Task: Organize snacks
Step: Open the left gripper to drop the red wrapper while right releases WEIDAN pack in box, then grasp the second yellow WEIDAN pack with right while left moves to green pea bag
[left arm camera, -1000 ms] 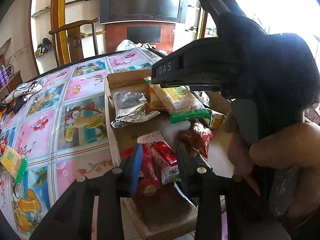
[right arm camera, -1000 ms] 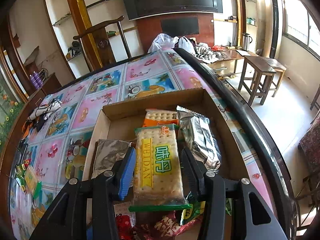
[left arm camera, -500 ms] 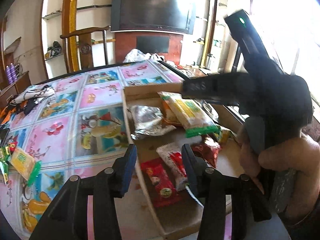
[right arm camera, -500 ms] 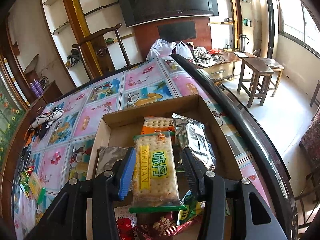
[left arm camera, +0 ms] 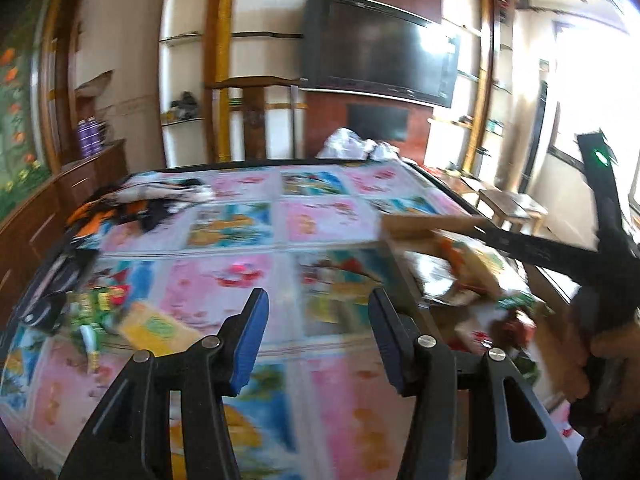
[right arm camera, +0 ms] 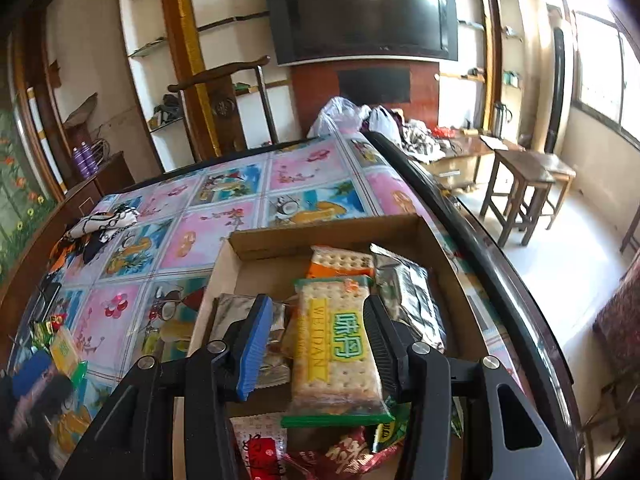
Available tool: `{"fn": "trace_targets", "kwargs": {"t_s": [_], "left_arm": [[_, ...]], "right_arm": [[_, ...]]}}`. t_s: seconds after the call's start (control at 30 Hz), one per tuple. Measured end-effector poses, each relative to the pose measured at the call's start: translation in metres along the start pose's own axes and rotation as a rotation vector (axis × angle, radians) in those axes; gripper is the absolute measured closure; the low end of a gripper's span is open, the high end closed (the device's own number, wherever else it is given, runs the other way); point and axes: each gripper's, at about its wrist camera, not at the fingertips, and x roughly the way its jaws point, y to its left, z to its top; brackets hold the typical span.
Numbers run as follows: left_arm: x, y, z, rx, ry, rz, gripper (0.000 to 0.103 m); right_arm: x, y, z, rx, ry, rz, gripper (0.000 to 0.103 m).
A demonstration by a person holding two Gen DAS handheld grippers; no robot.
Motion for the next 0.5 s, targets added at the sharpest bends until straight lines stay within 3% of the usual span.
{"fn": "trace_targets", "kwargs": {"t_s": [0.23, 0.37, 0.5], "left_arm": [[-0.013, 0.086, 0.003, -0.145, -0.013, 0.103, 0.052], [-0.022, 0.142, -0.001, -0.238, -0.002, 0.161, 0.052], [-0.03, 0.188, -0.007, -0.315, 0.012, 0.2, 0.052]], "right_arm": [[-0.014, 0.019, -0.001, -0.039, -0.094, 0.059, 0.052], [-0.025, 0.045, -0.005, -0.049, -0.1, 0.12, 0.052], [-0.032, 0.091, -0.015, -0.122, -0.043, 0.279, 0.044]]}}
